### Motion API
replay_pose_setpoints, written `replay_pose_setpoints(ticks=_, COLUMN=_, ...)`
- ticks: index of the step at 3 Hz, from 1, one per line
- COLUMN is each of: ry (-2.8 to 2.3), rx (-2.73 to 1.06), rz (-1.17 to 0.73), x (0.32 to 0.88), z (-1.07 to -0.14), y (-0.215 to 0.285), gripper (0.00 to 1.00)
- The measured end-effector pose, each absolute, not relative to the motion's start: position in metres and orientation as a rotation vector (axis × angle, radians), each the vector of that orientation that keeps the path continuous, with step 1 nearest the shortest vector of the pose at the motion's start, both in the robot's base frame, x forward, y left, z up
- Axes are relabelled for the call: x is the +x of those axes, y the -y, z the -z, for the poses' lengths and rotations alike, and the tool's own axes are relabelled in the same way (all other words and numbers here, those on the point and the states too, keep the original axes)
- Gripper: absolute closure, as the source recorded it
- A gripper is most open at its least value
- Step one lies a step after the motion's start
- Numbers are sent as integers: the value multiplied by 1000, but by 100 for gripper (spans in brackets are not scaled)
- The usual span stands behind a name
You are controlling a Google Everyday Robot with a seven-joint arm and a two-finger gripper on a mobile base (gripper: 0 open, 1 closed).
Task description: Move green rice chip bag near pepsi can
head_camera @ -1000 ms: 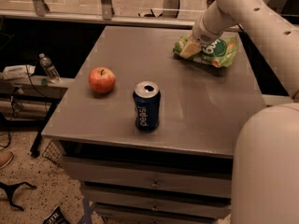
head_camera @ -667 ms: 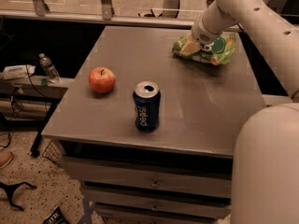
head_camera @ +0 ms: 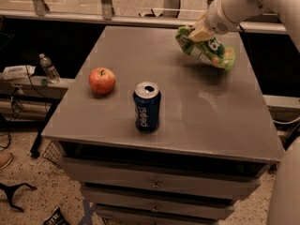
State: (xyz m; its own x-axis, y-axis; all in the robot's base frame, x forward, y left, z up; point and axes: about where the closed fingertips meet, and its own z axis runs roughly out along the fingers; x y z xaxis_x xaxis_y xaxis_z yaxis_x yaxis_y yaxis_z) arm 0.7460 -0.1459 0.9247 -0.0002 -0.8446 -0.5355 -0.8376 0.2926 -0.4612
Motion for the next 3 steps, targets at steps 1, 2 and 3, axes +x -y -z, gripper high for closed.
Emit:
replay_pose_setpoints(ticks=1, ry=-1765, rx=-1572, rz=-29, x=712, z=-941, y=157, gripper=100)
replay_pose_setpoints(ticks=2, ry=-1774, rx=-1668, rz=-86, x=670, z=-937, y=165, gripper=100)
replay_pose_setpoints(ticks=3, ry=-1773, rx=-1779, rz=-169, x=621, z=-930, y=169, gripper=100)
